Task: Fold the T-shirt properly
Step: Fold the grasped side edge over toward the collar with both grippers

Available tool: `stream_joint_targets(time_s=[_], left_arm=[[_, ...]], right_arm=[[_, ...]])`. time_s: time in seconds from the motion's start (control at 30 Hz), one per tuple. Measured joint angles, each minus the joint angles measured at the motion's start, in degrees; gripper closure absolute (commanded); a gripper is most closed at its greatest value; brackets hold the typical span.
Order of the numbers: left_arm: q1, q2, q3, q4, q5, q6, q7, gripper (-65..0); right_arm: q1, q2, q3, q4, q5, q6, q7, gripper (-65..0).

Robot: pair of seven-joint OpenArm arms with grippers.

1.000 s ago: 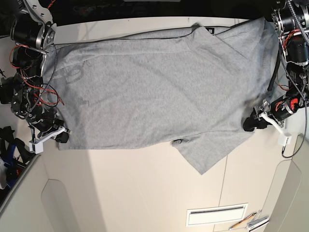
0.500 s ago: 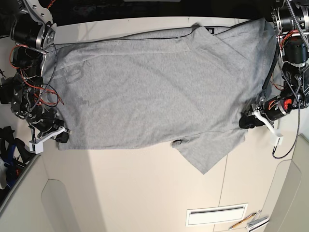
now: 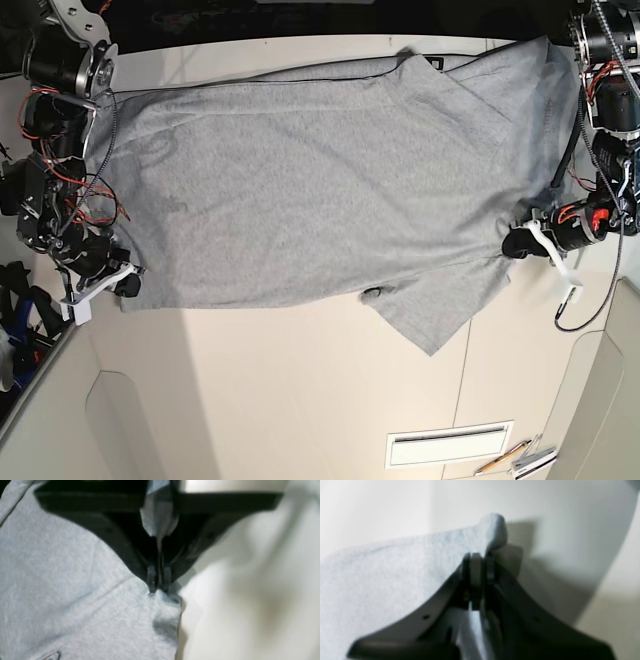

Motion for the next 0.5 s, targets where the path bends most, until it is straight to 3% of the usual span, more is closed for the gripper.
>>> stream_joint_targets(time_s=[0.3,0.5], left_arm=[[0.3,-1.7,0.0,7.8,-7.6,0.2,9.4,0.0],[0.3,-2.2,0.0,11.9,-12.4,0.2,15.4,0.0]], right_arm=[[0.0,2.8,-0.1,5.3,8.4,1.7,-7.3,0.0],[-1.9,4.1,-0.1,6.5,11.4,1.7,-8.3,0.0]])
